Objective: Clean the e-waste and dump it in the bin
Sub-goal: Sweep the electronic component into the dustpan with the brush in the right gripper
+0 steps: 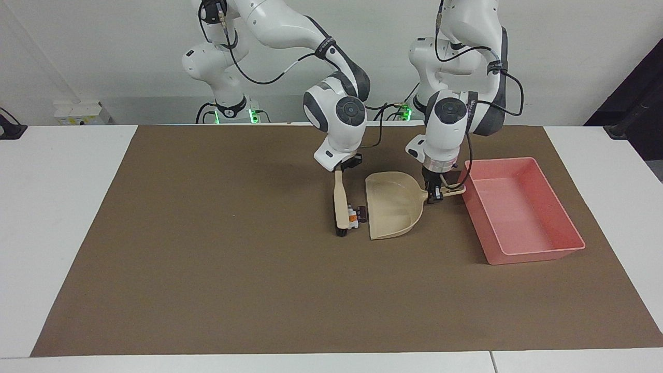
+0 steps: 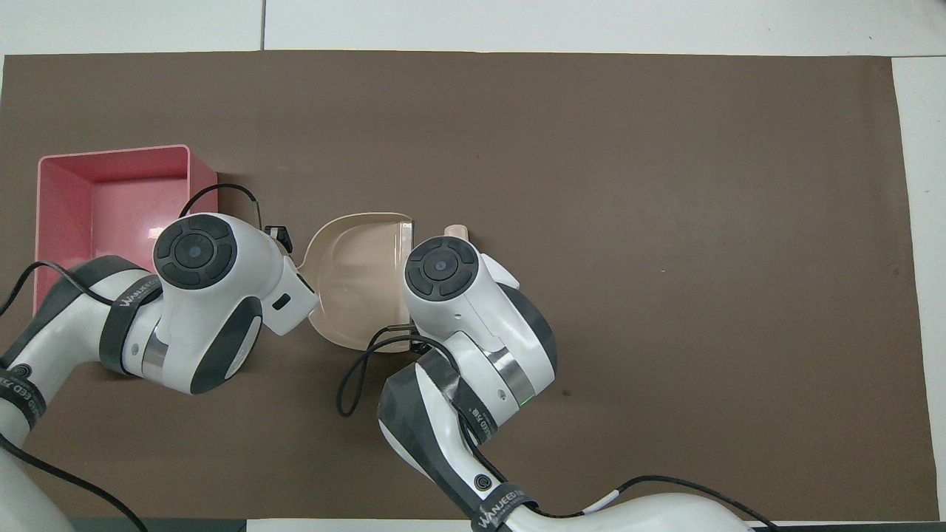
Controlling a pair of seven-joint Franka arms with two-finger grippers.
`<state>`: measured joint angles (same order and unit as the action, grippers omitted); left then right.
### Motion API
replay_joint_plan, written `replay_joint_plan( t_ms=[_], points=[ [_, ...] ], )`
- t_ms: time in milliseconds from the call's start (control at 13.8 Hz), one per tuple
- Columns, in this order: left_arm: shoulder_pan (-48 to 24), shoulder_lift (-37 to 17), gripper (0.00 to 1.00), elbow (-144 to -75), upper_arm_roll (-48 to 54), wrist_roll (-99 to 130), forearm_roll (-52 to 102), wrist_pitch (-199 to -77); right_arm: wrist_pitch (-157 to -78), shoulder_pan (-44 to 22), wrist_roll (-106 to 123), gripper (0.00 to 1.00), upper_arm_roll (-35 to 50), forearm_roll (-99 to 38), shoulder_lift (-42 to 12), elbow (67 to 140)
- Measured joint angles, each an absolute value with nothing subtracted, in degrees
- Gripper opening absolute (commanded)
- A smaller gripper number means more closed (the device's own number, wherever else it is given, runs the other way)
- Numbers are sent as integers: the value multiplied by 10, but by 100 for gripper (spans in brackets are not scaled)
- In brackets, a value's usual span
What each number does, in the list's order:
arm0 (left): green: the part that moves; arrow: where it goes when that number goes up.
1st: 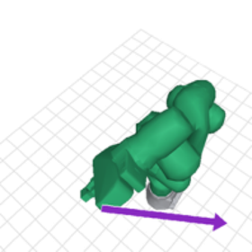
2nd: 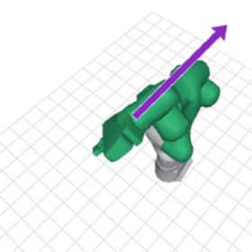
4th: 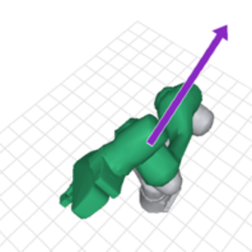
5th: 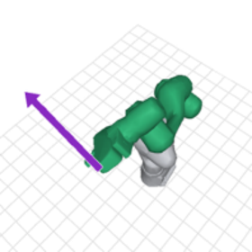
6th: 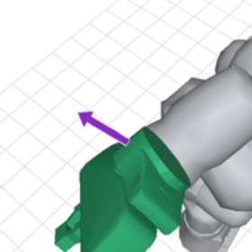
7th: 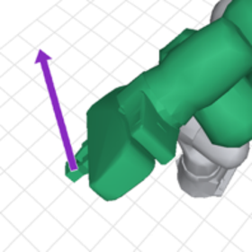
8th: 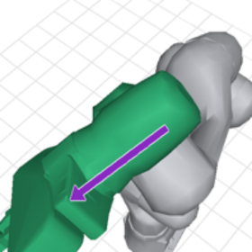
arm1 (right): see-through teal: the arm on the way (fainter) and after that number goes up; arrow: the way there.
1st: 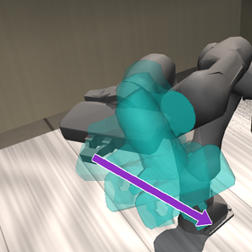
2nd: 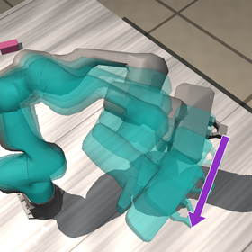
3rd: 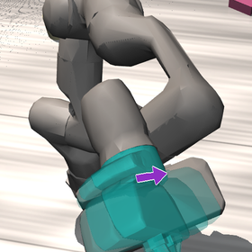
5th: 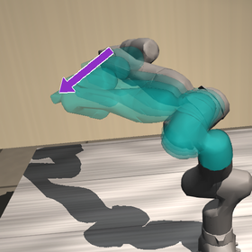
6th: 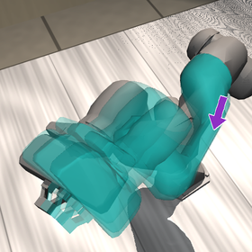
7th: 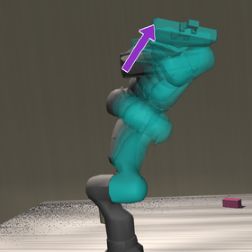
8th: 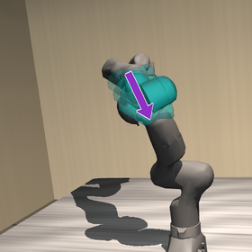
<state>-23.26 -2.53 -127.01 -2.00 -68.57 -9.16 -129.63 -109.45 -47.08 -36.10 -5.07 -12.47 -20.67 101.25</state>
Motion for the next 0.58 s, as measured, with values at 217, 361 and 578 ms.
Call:
replay_joint_plan(
  t_ms=[217, 361, 578],
  points=[
    [-233, -25, 0, -1270, -20, -686, -92, -1296, -1115, -487, -372, 0, -47, -133, -209, 1016],
    [-233, -25, 2, -1270, -20, -686, -92, -1296, -1127, -490, -379, 0, -48, -148, -210, 1017],
    [-232, -25, 2, -1270, -20, -686, -92, -1296, -1141, -499, -389, 0, -47, -170, -210, 1013]
  ],
)
